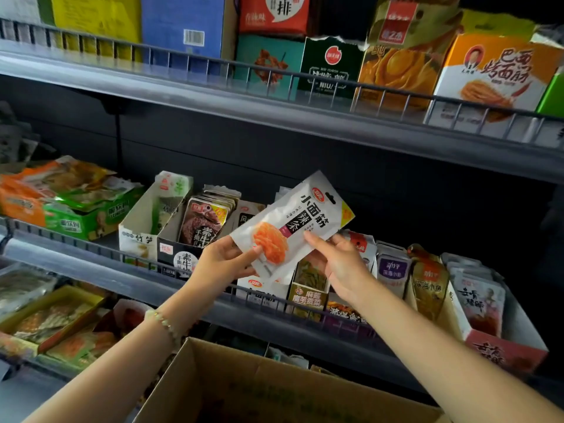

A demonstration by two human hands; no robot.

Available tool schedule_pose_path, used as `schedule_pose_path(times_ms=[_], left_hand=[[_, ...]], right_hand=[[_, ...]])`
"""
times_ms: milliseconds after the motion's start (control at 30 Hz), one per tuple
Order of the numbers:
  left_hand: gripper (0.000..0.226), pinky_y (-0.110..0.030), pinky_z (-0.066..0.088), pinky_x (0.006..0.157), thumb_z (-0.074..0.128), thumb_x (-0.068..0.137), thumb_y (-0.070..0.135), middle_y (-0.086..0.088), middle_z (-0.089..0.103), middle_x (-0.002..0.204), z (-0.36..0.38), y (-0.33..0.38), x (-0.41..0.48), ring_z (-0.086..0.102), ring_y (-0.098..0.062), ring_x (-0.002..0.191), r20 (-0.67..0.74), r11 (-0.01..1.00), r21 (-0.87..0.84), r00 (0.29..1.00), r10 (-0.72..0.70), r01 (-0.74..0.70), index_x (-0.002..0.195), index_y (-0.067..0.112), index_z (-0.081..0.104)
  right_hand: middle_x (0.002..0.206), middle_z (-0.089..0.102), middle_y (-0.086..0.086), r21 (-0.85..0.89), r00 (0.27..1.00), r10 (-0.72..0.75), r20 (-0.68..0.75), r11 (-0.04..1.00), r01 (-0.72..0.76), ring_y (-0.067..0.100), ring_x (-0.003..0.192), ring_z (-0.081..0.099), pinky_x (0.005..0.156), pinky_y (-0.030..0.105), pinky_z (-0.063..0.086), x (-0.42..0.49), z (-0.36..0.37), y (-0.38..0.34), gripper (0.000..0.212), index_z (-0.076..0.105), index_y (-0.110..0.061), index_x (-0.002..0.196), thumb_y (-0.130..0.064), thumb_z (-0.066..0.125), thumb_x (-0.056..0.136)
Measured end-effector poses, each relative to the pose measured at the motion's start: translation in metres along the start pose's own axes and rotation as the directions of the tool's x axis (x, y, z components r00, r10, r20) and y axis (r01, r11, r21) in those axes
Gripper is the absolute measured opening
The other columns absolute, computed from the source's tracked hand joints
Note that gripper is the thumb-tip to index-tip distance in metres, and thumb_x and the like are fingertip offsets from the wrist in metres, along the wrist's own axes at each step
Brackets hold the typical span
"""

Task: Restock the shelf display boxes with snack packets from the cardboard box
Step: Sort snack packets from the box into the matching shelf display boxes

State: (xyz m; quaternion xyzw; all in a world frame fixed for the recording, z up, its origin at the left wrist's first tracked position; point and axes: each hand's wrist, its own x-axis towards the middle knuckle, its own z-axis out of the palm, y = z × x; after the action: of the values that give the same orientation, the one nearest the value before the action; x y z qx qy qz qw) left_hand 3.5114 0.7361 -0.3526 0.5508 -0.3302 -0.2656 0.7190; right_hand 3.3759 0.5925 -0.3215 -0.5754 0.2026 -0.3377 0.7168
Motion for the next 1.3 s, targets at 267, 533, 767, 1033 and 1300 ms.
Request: schedule_pose_path(times_ms=[267, 533, 767, 1033, 1300], left_hand=[[0.043, -0.030, 0.040, 0.105, 0.048, 0.096, 0.044, 0.011, 0.054, 0.134, -0.022, -0.055, 0.009, 0.045, -0.009, 0.128, 0.277, 0.462, 0.833, 0.952, 0.130, -0.306, 0.136, 0.027, 0.050], [0.036, -0.031, 0.043, 0.102, 0.049, 0.097, 0.038, 0.011, 0.052, 0.137, -0.022, -0.063, 0.008, 0.042, -0.010, 0.129, 0.313, 0.433, 0.825, 0.932, 0.184, -0.363, 0.133, 0.032, 0.053], [0.040, -0.030, 0.048, 0.091, 0.047, 0.098, 0.039, 0.008, 0.049, 0.141, -0.020, -0.059, -0.001, 0.052, -0.019, 0.122, 0.308, 0.455, 0.822, 0.939, 0.151, -0.343, 0.137, 0.032, 0.049], [0.041, -0.021, 0.035, 0.101, 0.050, 0.095, 0.040, 0.020, 0.048, 0.127, -0.008, -0.078, -0.091, 0.043, -0.002, 0.124, 0.301, 0.553, 0.767, 0.944, 0.137, -0.325, 0.134, 0.028, 0.047], [0.042, -0.031, 0.050, 0.090, 0.049, 0.095, 0.046, 0.007, 0.061, 0.125, -0.013, -0.160, -0.151, 0.060, -0.010, 0.107, 0.391, 0.435, 0.873, 0.849, -0.354, -0.221, 0.132, 0.026, 0.048]], right_hand=[[0.113, 0.066, 0.003, -0.620, 0.964, -0.240, -0.116, 0.776, 0.119, 0.014, 0.100, 0.060, 0.088, 0.034, 0.051, 0.059, -0.011, 0.009, 0.022, 0.060, -0.010, 0.107, -0.012, 0.068, 0.087], [0.115, 0.062, 0.007, -0.802, 0.997, -0.035, 0.067, 0.593, 0.074, 0.019, 0.104, 0.060, 0.084, 0.031, 0.049, 0.076, 0.002, 0.038, 0.065, 0.040, -0.005, 0.131, -0.006, 0.077, 0.077], [0.132, 0.054, 0.004, -0.817, 0.961, -0.275, 0.034, 0.546, 0.185, 0.016, 0.115, 0.053, 0.091, 0.025, 0.041, 0.046, -0.017, 0.036, 0.051, 0.044, -0.017, 0.135, -0.021, 0.066, 0.089], [0.142, 0.044, -0.021, -0.850, 0.922, -0.123, 0.368, 0.358, 0.387, -0.007, 0.132, 0.034, 0.106, 0.014, 0.028, -0.096, -0.067, 0.054, 0.041, 0.049, -0.036, 0.134, -0.038, 0.055, 0.094], [0.149, 0.036, -0.012, -0.954, 0.835, 0.479, 0.271, 0.250, 0.166, 0.007, 0.137, 0.033, 0.111, 0.028, 0.030, -0.174, -0.127, 0.163, 0.040, 0.052, -0.031, 0.131, -0.045, 0.054, 0.093]])
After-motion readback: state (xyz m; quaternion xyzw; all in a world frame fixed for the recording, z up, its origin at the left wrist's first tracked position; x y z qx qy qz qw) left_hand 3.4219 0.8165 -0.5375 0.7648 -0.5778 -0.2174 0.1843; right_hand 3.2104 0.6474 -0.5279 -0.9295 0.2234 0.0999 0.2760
